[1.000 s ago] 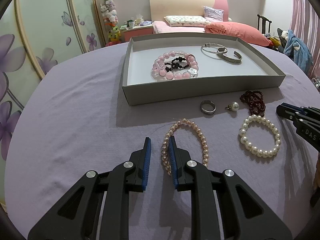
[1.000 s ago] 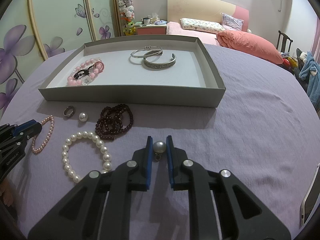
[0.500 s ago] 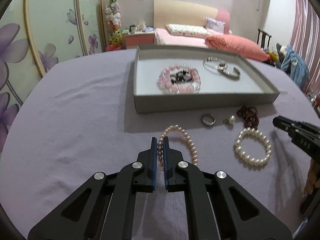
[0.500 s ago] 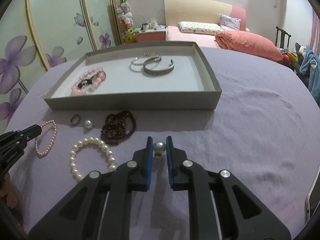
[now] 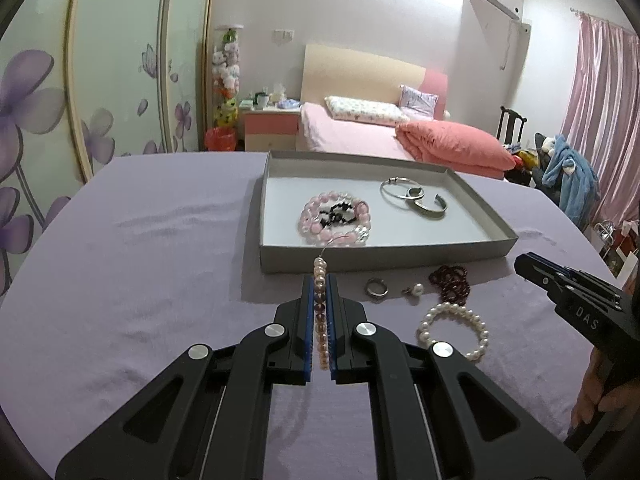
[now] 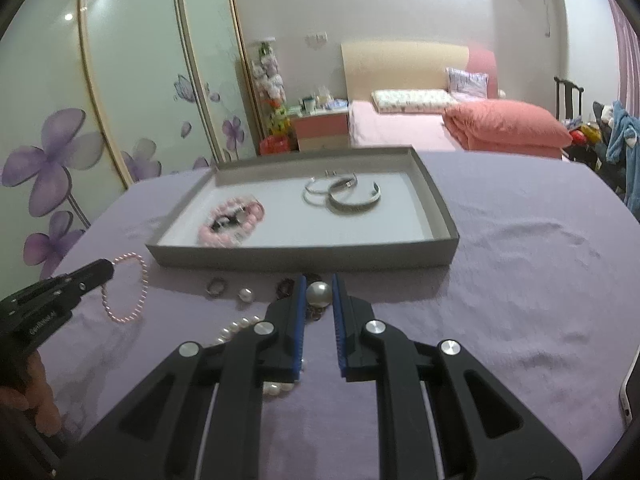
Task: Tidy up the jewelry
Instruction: 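Carry the pink pearl bracelet and pearl earring over the grey tray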
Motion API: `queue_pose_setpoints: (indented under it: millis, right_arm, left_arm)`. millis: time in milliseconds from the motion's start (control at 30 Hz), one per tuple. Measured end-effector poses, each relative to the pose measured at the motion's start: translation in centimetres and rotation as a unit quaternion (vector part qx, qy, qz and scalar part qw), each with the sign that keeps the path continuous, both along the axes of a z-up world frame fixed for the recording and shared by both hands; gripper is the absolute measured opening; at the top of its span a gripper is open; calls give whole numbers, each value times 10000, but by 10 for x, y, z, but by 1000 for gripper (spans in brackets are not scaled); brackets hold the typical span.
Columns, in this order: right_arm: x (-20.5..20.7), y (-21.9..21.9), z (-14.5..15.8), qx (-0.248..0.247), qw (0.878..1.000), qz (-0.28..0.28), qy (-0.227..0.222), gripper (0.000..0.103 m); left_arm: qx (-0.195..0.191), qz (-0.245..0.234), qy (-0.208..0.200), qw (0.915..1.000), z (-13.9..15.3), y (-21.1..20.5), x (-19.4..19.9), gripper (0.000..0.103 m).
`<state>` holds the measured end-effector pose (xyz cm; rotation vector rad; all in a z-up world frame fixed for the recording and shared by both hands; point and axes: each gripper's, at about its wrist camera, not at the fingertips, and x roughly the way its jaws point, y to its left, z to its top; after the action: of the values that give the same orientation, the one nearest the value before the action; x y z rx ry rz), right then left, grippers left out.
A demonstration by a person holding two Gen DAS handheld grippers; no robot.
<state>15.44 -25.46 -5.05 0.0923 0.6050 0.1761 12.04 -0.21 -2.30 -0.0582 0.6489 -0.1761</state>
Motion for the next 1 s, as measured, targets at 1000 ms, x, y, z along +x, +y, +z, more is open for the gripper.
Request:
queue_pose_setpoints:
  millis: [1000]
  right_arm:
    - [-29, 20, 59, -442, 9737, -594, -2154, 14]
  left_arm:
    - [254, 91, -1548, 9876, 45, -35, -13, 6]
